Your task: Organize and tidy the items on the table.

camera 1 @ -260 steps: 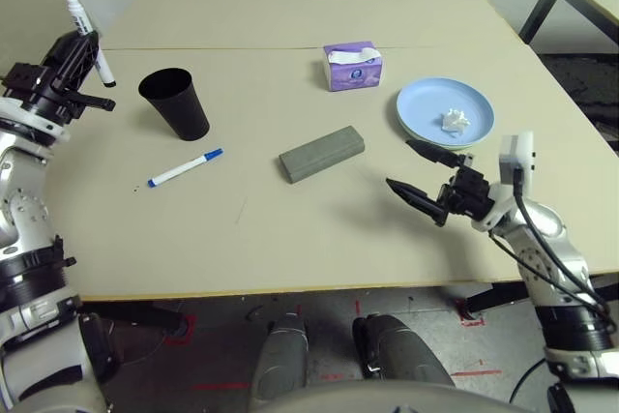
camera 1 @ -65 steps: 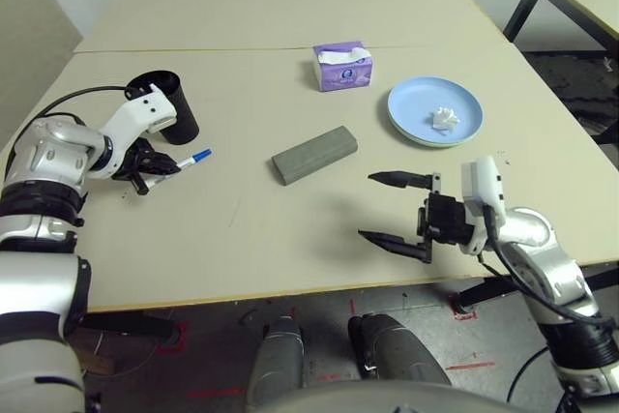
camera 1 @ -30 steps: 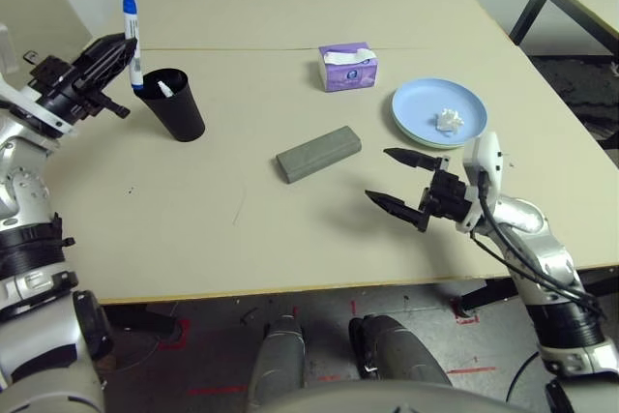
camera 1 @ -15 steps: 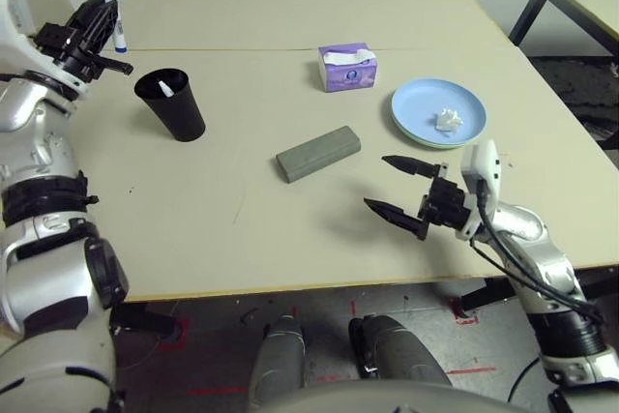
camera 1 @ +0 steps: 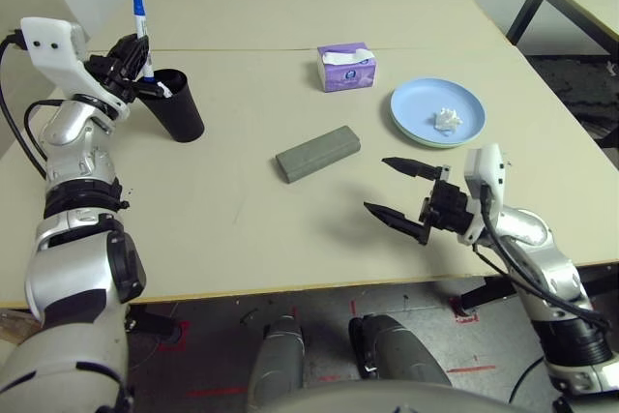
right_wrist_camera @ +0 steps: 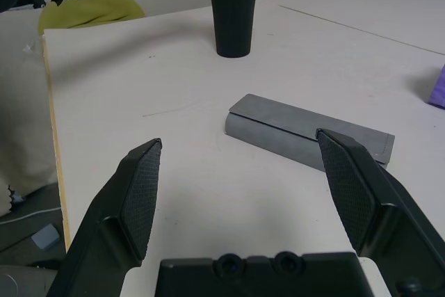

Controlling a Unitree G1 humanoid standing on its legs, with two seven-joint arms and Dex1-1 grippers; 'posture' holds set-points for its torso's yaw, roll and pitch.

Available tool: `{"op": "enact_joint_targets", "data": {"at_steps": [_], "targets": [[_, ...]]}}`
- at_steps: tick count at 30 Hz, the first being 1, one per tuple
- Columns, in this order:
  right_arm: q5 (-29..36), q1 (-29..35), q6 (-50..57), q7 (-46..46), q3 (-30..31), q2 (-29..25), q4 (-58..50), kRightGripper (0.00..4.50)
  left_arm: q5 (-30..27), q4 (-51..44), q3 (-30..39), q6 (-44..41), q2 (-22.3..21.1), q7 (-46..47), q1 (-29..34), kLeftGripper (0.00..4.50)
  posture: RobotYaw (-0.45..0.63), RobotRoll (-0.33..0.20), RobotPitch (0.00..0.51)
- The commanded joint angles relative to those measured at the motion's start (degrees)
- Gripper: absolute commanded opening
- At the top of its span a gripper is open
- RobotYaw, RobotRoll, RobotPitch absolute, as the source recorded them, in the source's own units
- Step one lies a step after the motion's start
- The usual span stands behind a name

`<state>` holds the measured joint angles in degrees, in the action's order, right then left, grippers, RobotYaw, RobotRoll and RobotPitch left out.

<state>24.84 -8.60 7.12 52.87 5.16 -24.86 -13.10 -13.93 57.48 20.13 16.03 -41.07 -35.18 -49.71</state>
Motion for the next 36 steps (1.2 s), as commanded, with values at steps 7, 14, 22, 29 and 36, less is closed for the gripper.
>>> {"op": "enact_joint_targets", "data": {"at_steps": [7,14,22,29,36], "targets": [[0.58,-0.62,0.37,0.62,-0.14,-0.26,-0.23,4.50,-0.85,-1.65,0.42,-0.16,0.54,-0.21,3.32,1.28,-0.07,0.000,0.147],[0.52,-1.21,0.28,0.87,0.05,-0.01,0.15,4.50,-1.08,-2.17,0.71,-0.42,-0.19,-0.30,3.56,3.60,-0.07,0.000,0.145],[0.46,-1.79,-0.25,-0.23,-0.89,0.88,1.06,4.50,-2.31,-4.62,1.01,-1.06,-0.53,-1.90,4.01,4.46,-0.07,0.000,0.145],[1.07,-5.97,0.03,-7.35,-9.58,0.10,2.27,4.50,-8.12,-15.05,6.04,-5.38,-3.62,-4.24,10.73,4.46,-0.07,0.000,0.139],[-2.43,-4.33,-2.78,-15.08,-22.77,-6.44,10.88,4.50,-13.61,-31.00,14.92,-11.26,-4.40,-1.47,27.69,4.46,-0.06,0.000,0.141]]}}
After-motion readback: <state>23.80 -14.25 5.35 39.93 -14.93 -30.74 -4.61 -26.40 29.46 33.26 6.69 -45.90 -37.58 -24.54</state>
